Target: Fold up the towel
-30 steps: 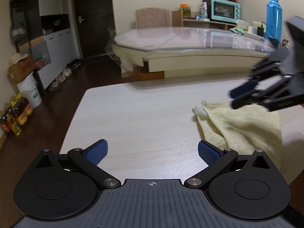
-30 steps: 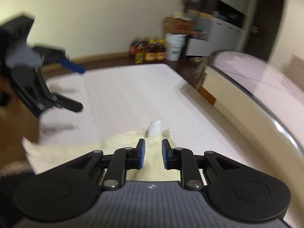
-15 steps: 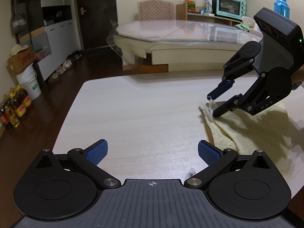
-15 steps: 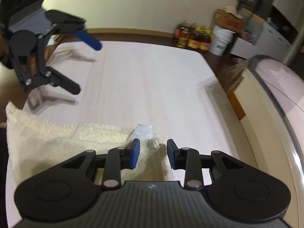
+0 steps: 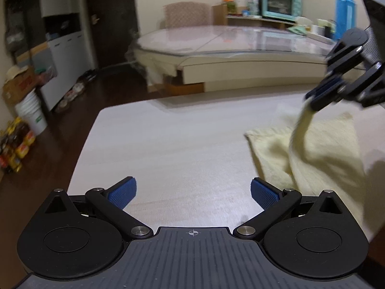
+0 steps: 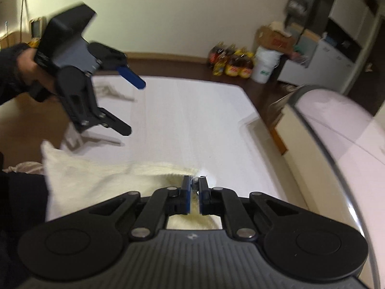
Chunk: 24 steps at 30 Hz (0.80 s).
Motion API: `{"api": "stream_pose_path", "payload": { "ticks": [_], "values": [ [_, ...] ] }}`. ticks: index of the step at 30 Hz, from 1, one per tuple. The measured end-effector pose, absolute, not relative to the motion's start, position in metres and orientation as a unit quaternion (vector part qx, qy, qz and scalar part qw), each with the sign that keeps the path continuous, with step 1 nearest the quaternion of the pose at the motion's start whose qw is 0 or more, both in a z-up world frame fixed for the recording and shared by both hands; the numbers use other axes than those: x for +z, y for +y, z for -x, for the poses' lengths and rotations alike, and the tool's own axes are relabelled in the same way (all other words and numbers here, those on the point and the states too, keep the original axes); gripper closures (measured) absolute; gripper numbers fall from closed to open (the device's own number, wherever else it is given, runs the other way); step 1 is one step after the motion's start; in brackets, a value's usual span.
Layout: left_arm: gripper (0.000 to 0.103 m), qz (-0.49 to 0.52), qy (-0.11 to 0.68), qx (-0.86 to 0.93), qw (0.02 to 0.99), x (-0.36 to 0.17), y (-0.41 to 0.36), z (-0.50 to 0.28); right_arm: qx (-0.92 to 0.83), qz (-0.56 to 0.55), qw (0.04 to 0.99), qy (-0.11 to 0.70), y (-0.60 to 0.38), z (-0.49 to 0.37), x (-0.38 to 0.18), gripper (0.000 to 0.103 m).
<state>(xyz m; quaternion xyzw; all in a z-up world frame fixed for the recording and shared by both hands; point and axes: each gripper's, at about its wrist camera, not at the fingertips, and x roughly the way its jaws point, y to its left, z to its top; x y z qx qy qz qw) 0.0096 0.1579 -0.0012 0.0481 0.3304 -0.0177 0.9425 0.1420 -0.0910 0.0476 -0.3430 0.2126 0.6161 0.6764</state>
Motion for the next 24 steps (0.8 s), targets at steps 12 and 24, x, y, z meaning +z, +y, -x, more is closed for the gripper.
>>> {"api": "stream_pose_path", "payload": {
  "ticks": [12,24],
  "values": [
    [0.0,-0.217,0.249,-0.248,0.911,0.002,0.126,0.076,0.537,0.249,0.774,0.226,-0.208,-0.071,0.066,0.096],
    [0.036,-0.371,0.231,-0.327,0.838,-0.041,0.091,0.1,0.484,0.198,0.814,0.254,-0.251,-0.035,0.058,0.096]
  ]
}}
